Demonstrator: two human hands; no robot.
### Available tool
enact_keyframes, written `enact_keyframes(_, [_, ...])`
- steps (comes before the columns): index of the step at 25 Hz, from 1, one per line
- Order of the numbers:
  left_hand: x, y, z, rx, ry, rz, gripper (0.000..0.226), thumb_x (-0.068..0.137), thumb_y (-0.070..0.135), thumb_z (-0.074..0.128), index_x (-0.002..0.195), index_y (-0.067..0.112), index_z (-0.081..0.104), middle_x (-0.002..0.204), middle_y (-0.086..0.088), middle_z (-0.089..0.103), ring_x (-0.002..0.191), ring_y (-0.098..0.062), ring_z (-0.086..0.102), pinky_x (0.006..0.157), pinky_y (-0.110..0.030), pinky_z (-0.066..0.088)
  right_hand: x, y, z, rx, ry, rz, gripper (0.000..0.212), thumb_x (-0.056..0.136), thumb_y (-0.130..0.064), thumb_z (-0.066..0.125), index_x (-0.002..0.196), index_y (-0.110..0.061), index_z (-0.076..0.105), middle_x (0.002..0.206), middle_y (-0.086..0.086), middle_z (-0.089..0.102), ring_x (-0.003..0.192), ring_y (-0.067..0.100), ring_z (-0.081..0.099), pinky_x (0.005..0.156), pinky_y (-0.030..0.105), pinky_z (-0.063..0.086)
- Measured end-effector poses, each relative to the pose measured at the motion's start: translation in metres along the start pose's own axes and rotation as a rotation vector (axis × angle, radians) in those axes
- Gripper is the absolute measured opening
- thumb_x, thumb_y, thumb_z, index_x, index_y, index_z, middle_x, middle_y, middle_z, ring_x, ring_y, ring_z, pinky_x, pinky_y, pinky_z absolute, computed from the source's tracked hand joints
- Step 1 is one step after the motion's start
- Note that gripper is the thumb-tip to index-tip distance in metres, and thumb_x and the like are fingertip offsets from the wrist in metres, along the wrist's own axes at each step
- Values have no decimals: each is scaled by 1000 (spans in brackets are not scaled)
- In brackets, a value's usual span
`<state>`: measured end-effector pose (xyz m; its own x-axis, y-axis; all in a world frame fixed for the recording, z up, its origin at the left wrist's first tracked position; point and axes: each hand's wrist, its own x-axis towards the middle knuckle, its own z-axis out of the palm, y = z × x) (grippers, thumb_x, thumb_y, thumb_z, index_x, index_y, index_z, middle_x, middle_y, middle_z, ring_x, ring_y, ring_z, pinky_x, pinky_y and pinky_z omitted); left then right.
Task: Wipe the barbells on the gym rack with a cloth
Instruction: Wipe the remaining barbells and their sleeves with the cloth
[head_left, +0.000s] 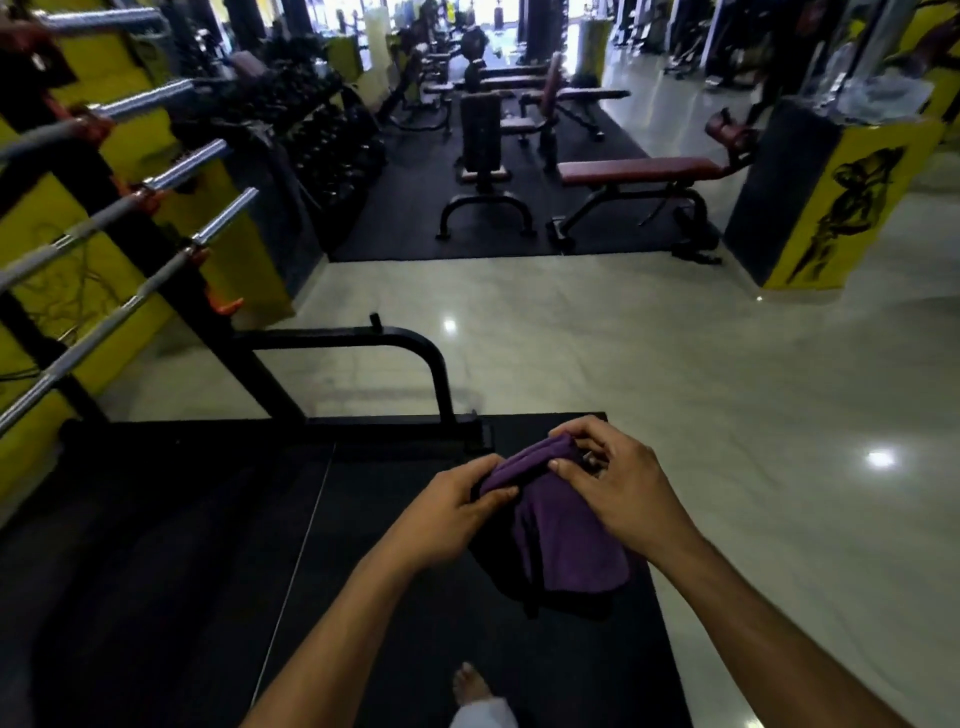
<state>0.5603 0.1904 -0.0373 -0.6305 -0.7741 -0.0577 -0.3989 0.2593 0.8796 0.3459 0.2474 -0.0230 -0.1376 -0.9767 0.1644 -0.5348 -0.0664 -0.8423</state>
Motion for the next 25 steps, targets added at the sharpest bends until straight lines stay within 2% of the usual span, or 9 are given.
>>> enact_keyframes(4, [53,-34,-60,-55,76,-62,11,103,33,55,111,34,63,100,6,68,92,-10,66,79,-31,53,110,5,39,40,-104,-55,21,87,-28,76,103,-37,66,101,-23,70,99,-6,65,90,23,56])
enact_keyframes(7, [84,-44,-109,-111,150,-86,20,103,31,54,120,37,62,107,8,70,99,-10,67,84,-27,53,182,-5,66,80,-151,-61,22,86,-33,76,105,-37,65,101,-21,69,99,-5,64,88,23,56])
enact_keyframes(9, [107,-52,-149,-125,191,-86,18,103,29,55,119,32,64,107,4,70,101,-17,66,89,-35,52,234,-13,81,118,-201,-75,29,83,-43,75,109,-40,62,103,-19,68,98,-4,64,85,21,55])
enact_keyframes(13, [152,-72,-225,-187,280,-159,20,103,33,55,118,24,63,111,-6,69,108,-29,65,99,-53,50,321,-14,117,170,-424,-76,46,76,-66,64,115,-43,58,116,-18,66,107,-8,61,86,17,50])
enact_keyframes(16, [183,-87,-269,-240,368,-200,21,103,28,55,121,20,64,117,-8,68,113,-28,64,103,-49,48,375,-6,143,195,-485,-72,34,82,-60,60,101,-32,65,99,-16,69,92,0,66,72,12,49])
enact_keyframes(18, [205,-95,-299,-262,387,-220,25,102,25,57,124,16,63,118,-7,69,112,-24,66,102,-42,51,416,-5,158,185,-491,-111,30,88,-58,54,93,-30,63,87,-15,68,81,5,65,66,15,46])
enact_keyframes(22, [276,-115,-353,-249,442,-251,31,96,27,67,124,13,63,118,-5,72,110,-20,68,97,-34,55,520,-15,188,152,-612,-296,26,96,-52,49,94,-29,60,85,-10,67,77,6,64,68,23,49])
enact_keyframes(25, [323,-131,-391,-202,561,-194,24,101,29,60,122,16,65,117,-6,71,114,-25,66,102,-44,51,594,-27,206,137,-727,-364,22,94,-53,61,103,-33,62,92,-13,70,83,5,67,73,24,54])
